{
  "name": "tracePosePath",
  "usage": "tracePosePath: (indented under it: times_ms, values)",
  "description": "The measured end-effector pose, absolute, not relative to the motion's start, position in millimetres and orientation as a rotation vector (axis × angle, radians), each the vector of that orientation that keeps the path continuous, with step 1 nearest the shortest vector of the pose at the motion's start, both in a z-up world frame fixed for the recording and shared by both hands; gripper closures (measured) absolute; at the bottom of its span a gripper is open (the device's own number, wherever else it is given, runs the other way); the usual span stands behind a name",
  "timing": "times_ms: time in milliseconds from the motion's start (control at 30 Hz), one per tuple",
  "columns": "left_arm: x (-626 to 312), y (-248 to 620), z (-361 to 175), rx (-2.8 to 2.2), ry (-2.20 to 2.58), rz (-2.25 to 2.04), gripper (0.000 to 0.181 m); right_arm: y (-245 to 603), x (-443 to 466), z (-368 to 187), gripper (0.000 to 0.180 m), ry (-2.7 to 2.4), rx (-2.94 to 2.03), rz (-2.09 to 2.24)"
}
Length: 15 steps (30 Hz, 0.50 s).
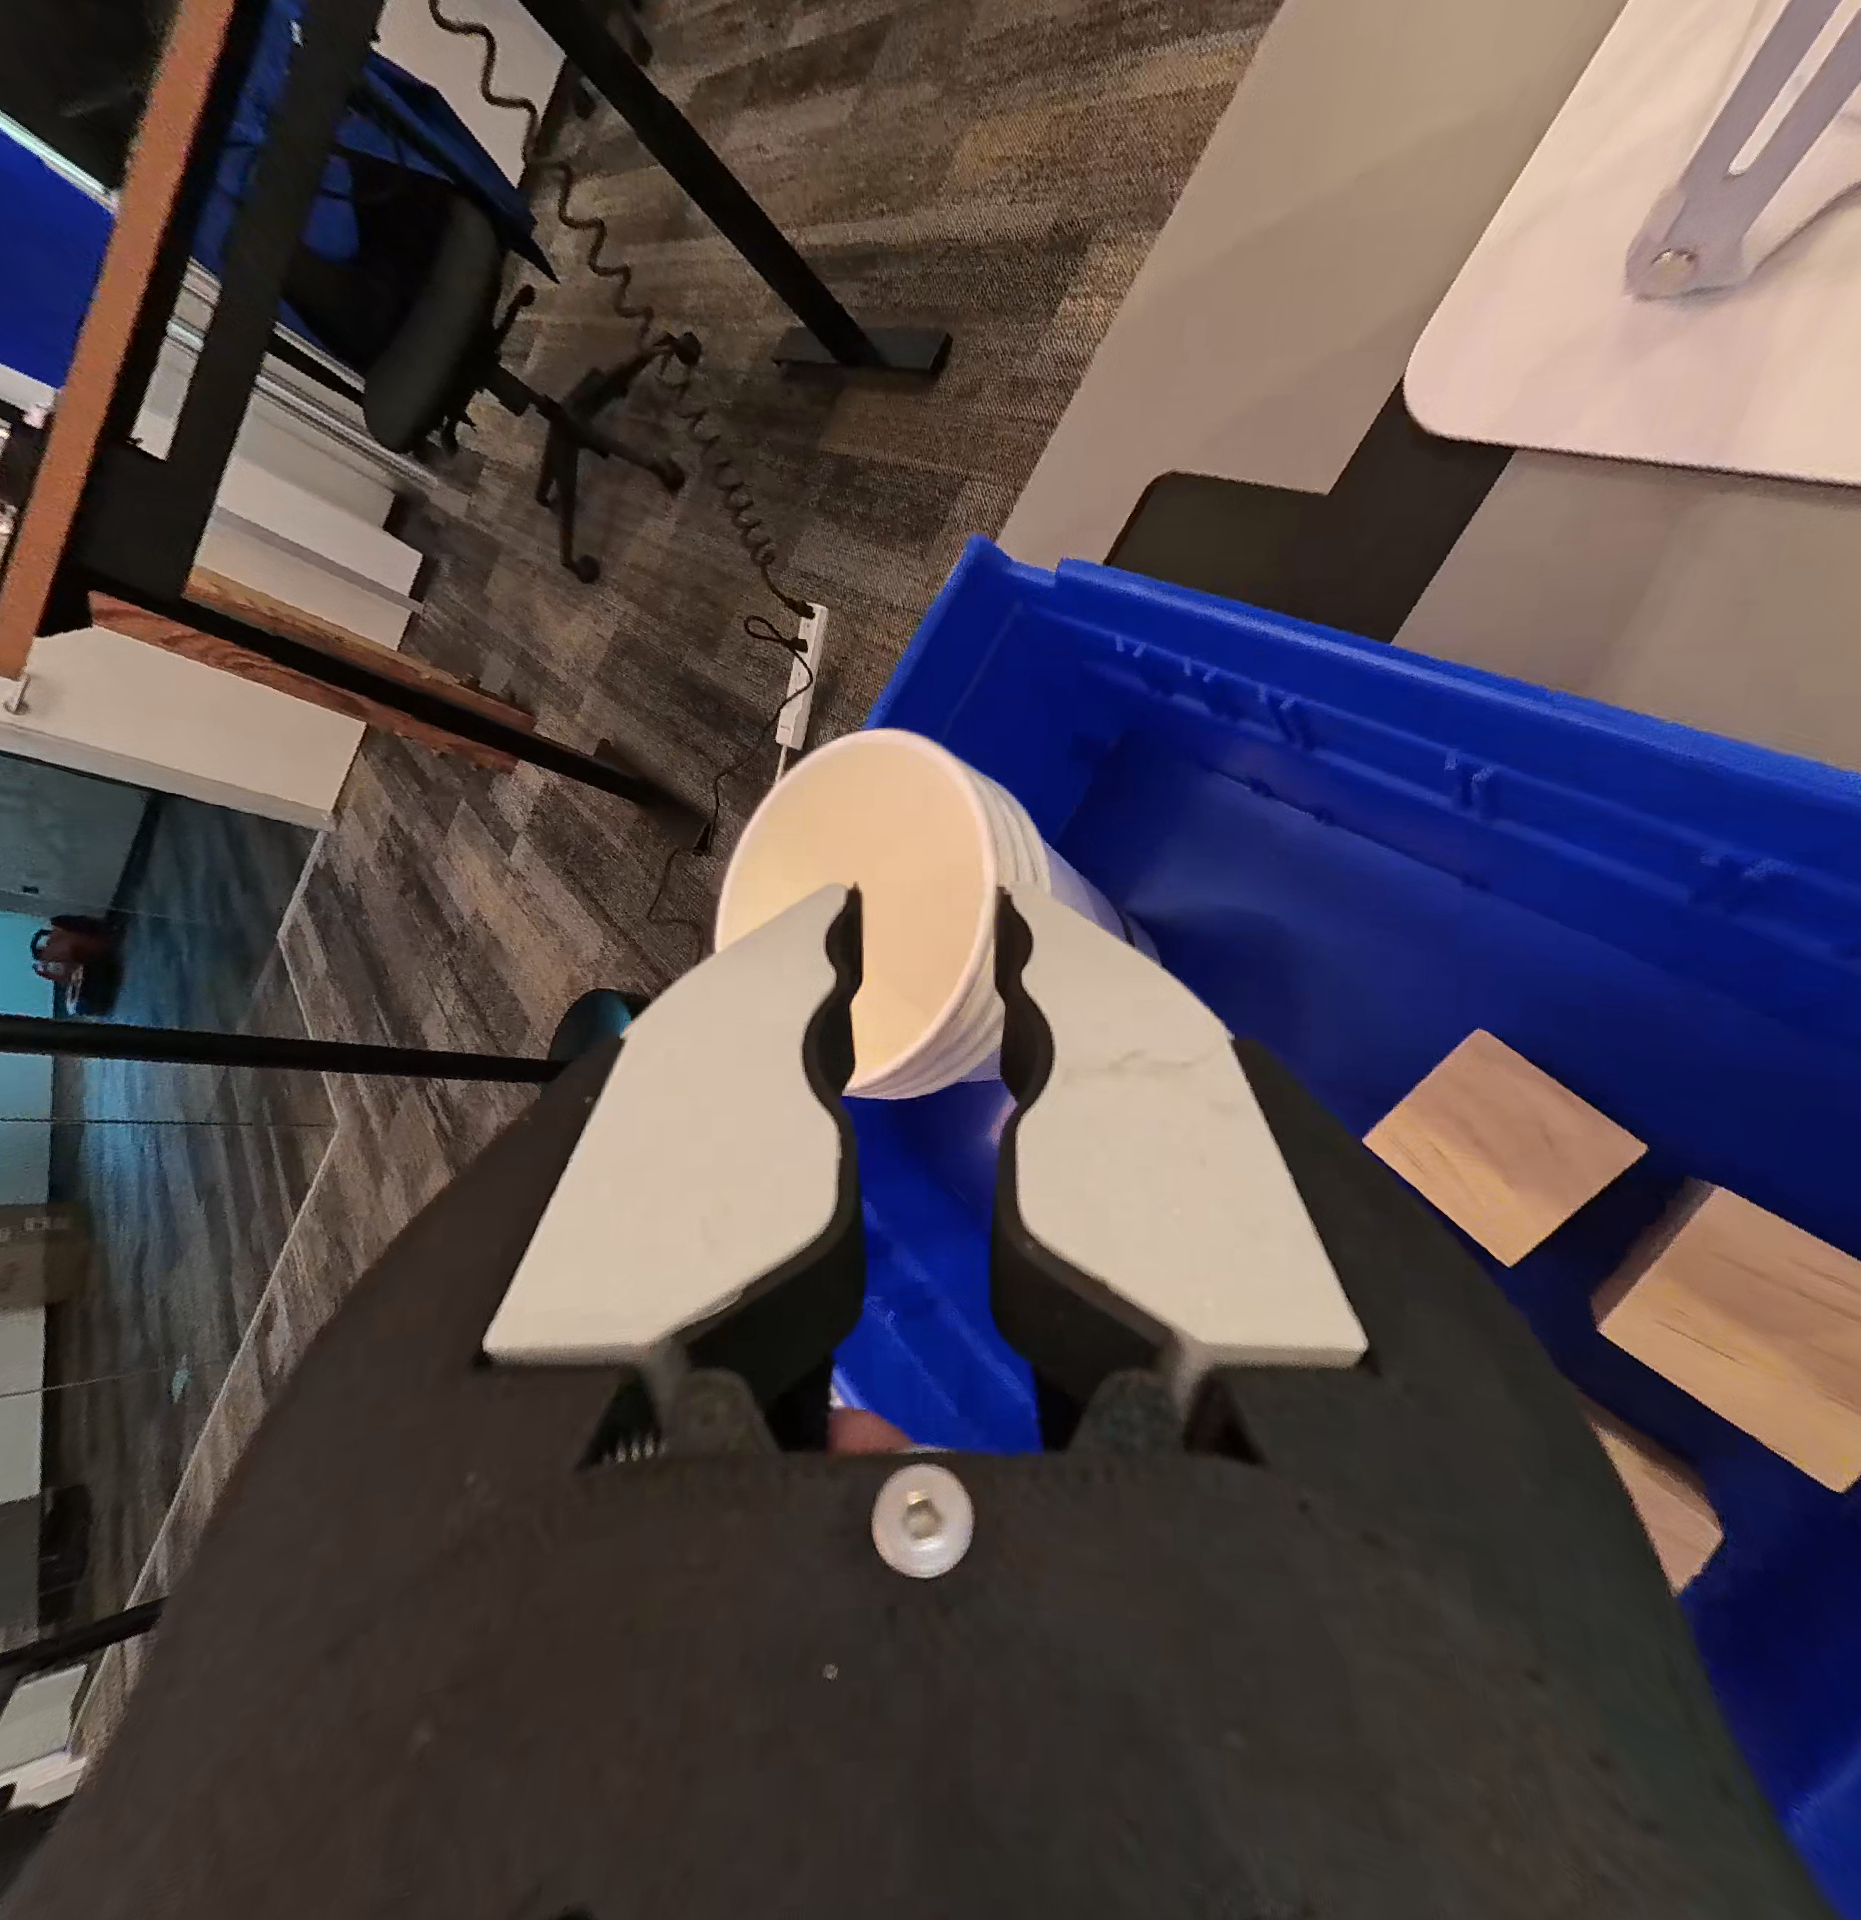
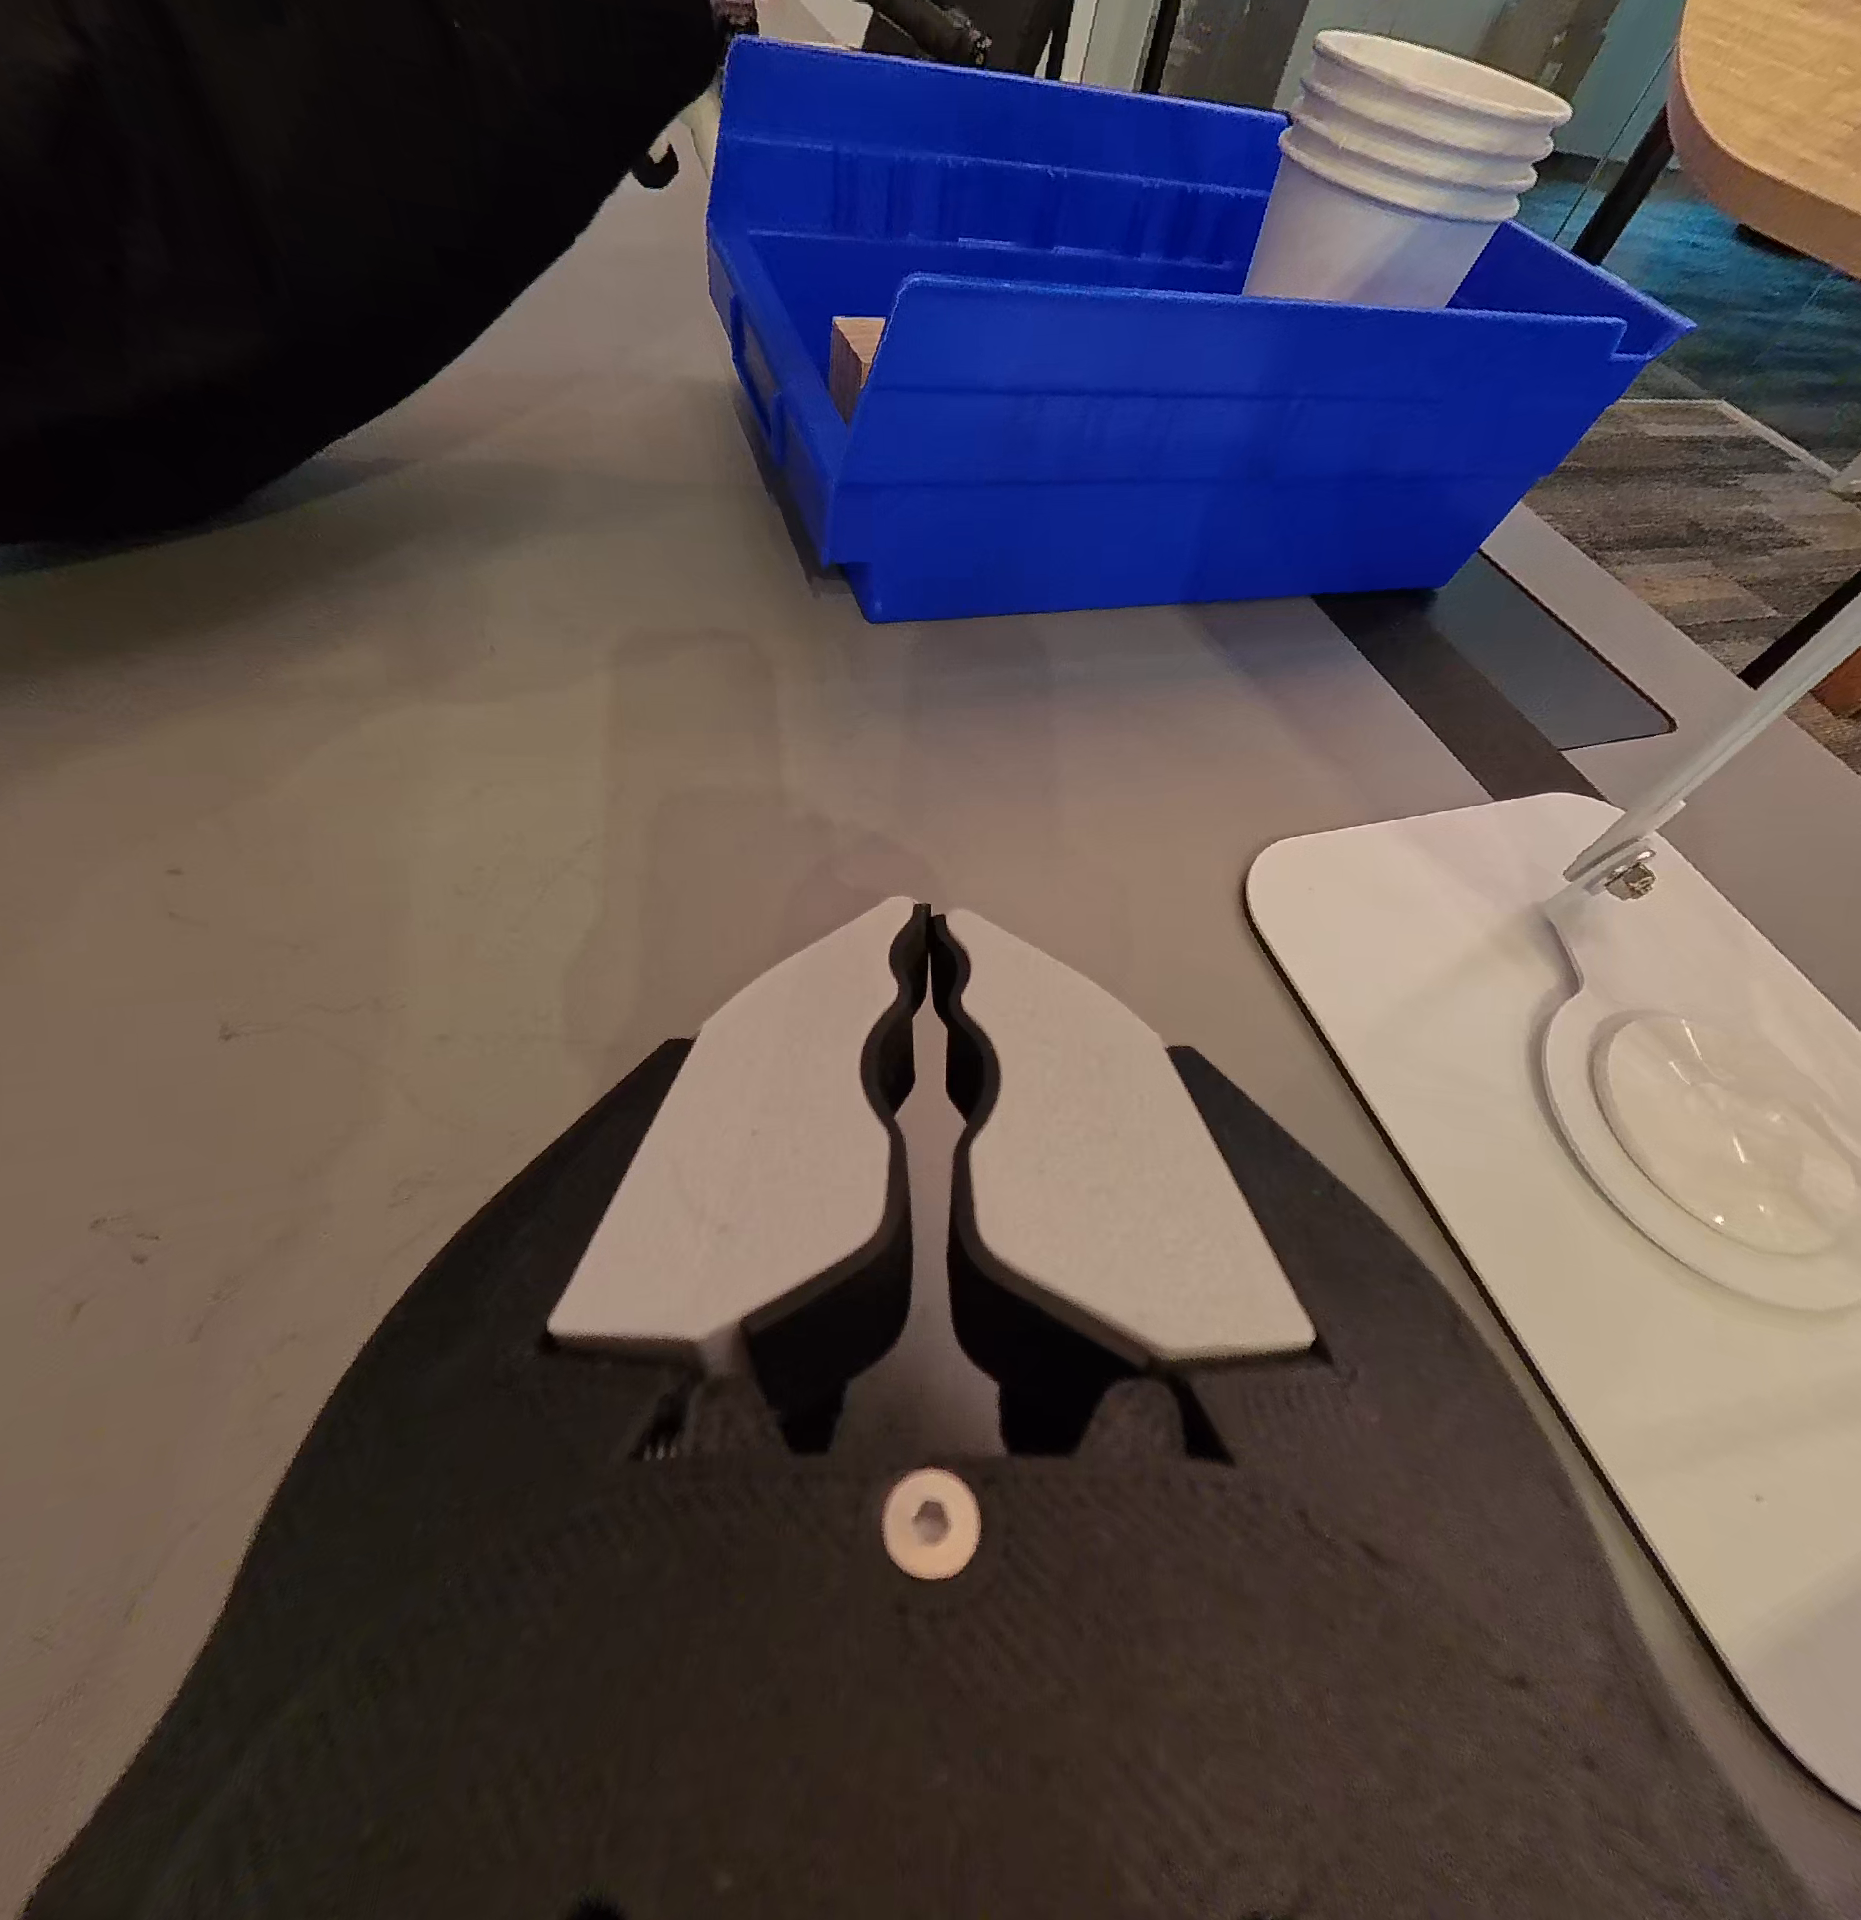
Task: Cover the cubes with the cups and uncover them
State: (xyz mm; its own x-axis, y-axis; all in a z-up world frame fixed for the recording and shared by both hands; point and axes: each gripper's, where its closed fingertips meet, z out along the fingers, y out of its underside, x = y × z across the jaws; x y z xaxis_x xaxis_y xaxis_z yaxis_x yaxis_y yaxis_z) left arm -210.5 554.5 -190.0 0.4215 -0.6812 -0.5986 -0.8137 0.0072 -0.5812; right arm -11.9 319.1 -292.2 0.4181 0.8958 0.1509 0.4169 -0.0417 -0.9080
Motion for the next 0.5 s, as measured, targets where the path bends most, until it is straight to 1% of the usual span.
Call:
tracePosePath:
  times_ms: [100,500]
  values:
    - [-207.8,552.9,-185.9,-1.706,1.308,0.171,0.158,319.0,-12.2,-292.8,0.180,-1.172,-1.648,0.581]
    - [-210.5,562.7,-211.9,-1.773,1.352,0.216,0.159,318.6,-12.6,-293.3,0.180,-1.177,-1.648,0.582]
